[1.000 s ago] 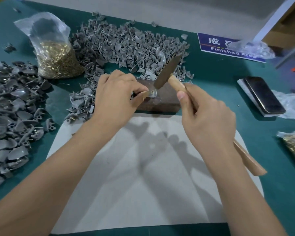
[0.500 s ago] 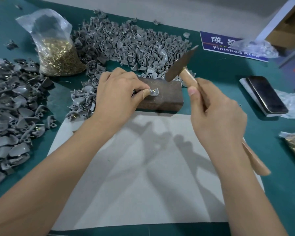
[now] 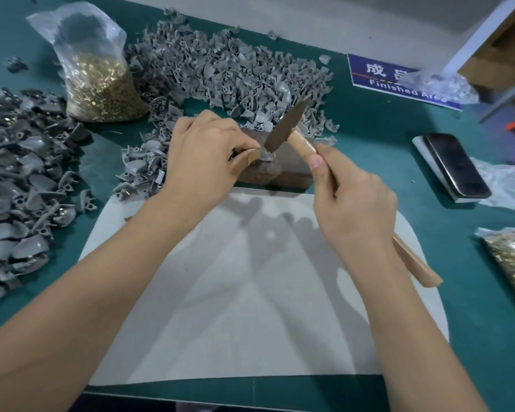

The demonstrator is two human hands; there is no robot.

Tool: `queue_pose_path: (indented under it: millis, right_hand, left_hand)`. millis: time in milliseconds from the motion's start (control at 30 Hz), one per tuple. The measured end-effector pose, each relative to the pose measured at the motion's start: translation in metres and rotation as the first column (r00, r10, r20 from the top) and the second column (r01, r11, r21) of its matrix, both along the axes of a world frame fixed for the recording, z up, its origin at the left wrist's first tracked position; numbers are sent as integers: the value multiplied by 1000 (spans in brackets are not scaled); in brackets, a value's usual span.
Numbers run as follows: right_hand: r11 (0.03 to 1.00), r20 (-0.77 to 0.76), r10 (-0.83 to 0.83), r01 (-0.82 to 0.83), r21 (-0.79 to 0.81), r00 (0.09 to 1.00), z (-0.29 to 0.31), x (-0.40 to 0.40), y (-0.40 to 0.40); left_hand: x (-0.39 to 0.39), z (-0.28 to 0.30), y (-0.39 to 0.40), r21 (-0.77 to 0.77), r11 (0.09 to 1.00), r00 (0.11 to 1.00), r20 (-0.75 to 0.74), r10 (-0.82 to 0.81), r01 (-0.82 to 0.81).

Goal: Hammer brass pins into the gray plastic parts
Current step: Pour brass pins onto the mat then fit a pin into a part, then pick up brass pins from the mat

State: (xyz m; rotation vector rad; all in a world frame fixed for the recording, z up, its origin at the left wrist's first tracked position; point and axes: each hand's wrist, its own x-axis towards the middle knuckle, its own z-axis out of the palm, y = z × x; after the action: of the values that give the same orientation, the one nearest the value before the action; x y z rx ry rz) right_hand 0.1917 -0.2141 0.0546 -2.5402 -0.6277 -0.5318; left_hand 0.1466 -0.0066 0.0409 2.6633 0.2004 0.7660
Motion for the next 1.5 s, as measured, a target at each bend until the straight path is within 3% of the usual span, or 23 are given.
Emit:
queue_pose_path:
  millis: [267,367,467,633,767,867,1000,1067,1167,1500]
  right_hand:
    - [997,-9,-9,8,-76,1000,3,2,-7]
    - [999,89,-45,48,-26,995,-1,-7,-18]
    - [999,96,40,-42,18,995,-14,-27,-40]
    - [984,15,134,-131,-120,991,-39,-53,-62]
    - [967,29,146,-136,-214,989,-40,-60,-61]
    - [984,-31,121,-124,-126,992,-27,-56,-42]
    - [912,-178,375,-327,246,910,-5,-57,19]
    - [848,-164,481,-409,338,861,1,-63,55]
    - [792,-137,571,-500,351,809,4,-71,106]
    - [683,-205,730,-696,220,652,5,-114,245]
  left_hand:
    - [1,-2,-1,10,1000,1000,4,27,-27]
    - [3,0,-1,6,1000,1000,8,30,-30]
    - [3,2,-3,5,1000,999,-11,31,-31]
    - [-4,9,-3,16,999,999,-38,-35,35]
    - [-26,26,5,-50,996,991,116,-72,78]
    - [-50,36,7,-59,996,986,157,-61,71]
    - [-89,35,18,-59,997,991,127,-50,58]
    - [-110,28,27,-61,998,993,120,-20,28]
    - [-137,21,45,-90,993,988,125,88,-77]
    - [-216,9,134,-87,865,868,4,497,-494]
